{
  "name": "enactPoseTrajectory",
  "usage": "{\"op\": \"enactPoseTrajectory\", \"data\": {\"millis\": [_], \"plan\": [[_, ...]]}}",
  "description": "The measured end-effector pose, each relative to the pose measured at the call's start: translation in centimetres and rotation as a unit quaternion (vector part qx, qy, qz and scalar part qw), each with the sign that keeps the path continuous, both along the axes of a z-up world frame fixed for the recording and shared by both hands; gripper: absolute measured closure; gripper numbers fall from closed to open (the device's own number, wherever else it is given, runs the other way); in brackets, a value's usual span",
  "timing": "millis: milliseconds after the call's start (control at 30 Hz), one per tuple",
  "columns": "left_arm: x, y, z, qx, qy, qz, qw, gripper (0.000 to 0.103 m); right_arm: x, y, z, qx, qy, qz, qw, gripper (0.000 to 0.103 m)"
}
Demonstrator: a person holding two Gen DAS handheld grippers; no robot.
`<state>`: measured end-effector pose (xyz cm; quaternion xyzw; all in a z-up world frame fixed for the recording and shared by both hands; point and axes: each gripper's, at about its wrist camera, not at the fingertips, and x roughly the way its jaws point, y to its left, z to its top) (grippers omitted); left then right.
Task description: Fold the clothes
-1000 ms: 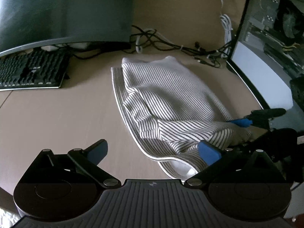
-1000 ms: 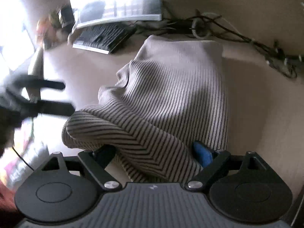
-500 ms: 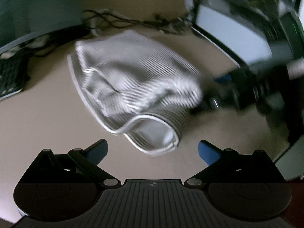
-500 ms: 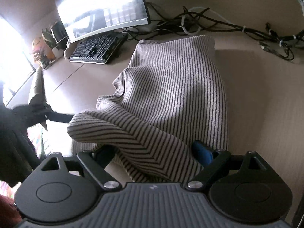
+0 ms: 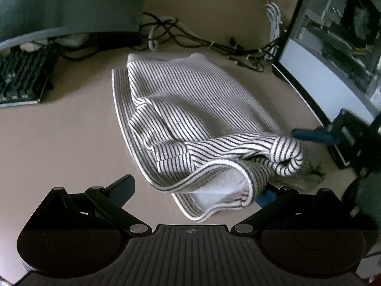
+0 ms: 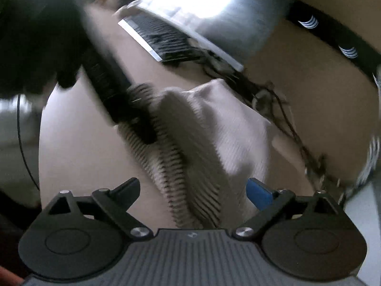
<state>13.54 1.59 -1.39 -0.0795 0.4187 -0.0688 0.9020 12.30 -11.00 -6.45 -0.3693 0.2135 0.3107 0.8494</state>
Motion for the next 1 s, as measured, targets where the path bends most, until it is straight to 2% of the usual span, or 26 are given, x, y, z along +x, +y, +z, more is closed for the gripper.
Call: {"op": "enactPoseTrajectory", "data": {"millis": [67, 100, 133, 200, 300, 367, 467, 600, 733, 833, 933, 1000], "plan": [[0.1, 0.3, 0.1, -0.016, 0.002, 0.005, 0.9999, 0.000, -0.3, 0.8, -0.9, -0.027, -0.034, 0.020, 0.999, 0.011], [0.0, 0.6, 0.1, -0.021, 0.004, 0.005, 0.9998, 0.000, -0.2, 1.0, -1.1, -0.033, -0.047, 0.028, 0.998, 0.038], [-0.2, 0.9, 0.2, -0.027, 0.006, 0.003, 0.9996, 0.000, 0.2, 1.0, -0.6, -0.027, -0.039, 0.025, 0.999, 0.052], [-0.9, 2.0, 1.0, -0.050, 0.005, -0.011, 0.9987, 0.000, 1.3, 0.8, 0.9, -0.011, -0.011, 0.015, 1.000, 0.063], [-1.6, 5.1, 3.2, -0.070, -0.021, -0.006, 0.9973, 0.000, 1.3, 0.9, 1.7, -0.023, 0.008, 0.014, 1.000, 0.067], [-1.1, 7.1, 4.4, -0.063, -0.041, 0.015, 0.9971, 0.000, 1.2, 0.9, 2.2, -0.032, 0.020, 0.014, 0.999, 0.069], [1.4, 8.3, 5.1, -0.045, -0.073, 0.014, 0.9962, 0.000, 1.1, 1.0, 3.0, -0.046, 0.038, 0.015, 0.998, 0.074], [5.8, 6.8, 3.1, -0.037, -0.070, -0.049, 0.9956, 0.000, -1.0, 1.8, 5.6, -0.063, 0.074, 0.012, 0.995, 0.075], [8.7, 5.4, 0.1, -0.022, -0.052, -0.105, 0.9929, 0.000, -3.9, 3.2, 9.3, -0.121, 0.072, 0.020, 0.990, 0.076], [9.1, 5.0, -1.1, -0.025, -0.051, -0.140, 0.9886, 0.000, -5.7, 4.4, 12.2, -0.164, 0.066, 0.030, 0.984, 0.076], [8.9, 4.8, -1.8, -0.022, -0.051, -0.167, 0.9844, 0.003, -4.8, 5.8, 15.4, -0.203, 0.037, 0.059, 0.977, 0.076], [8.3, 4.9, -2.3, -0.019, -0.049, -0.172, 0.9837, 0.003, -2.1, 6.4, 16.2, -0.212, 0.036, 0.082, 0.973, 0.076]]}}
